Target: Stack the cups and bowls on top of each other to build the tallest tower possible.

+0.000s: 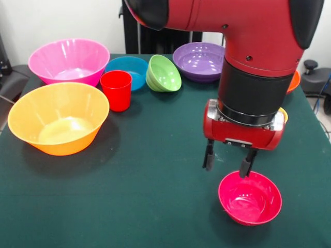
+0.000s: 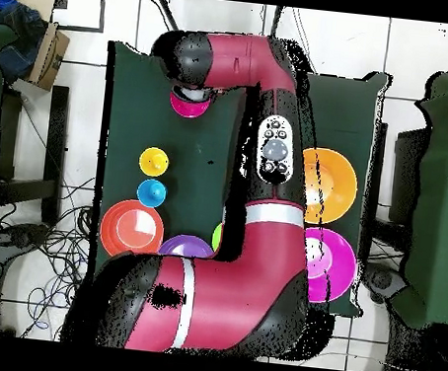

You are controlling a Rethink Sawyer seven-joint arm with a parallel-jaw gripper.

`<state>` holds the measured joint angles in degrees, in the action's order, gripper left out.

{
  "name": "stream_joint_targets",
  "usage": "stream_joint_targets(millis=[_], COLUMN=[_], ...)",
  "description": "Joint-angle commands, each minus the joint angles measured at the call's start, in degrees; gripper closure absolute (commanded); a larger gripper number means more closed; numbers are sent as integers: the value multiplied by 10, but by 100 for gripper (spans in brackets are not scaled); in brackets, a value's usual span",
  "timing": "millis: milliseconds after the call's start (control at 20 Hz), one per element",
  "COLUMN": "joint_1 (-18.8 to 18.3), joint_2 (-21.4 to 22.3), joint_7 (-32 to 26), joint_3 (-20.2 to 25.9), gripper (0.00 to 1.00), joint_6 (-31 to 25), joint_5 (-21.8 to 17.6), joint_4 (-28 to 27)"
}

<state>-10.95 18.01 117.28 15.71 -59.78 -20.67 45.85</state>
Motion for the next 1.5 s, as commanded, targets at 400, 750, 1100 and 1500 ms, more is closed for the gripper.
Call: stream_joint_targets(millis=[400, 750, 1100, 1500], joint_1=[-29, -44, -52, -72], joint_2=[9, 16, 29, 56], joint_7=[-152, -137, -103, -89], joint_3=[41, 46, 39, 40], gripper=[0, 0, 0, 0], joint_6=[-72, -46, -6, 31], joint_5=[1, 13, 28, 36], joint_4=[30, 61, 109, 174])
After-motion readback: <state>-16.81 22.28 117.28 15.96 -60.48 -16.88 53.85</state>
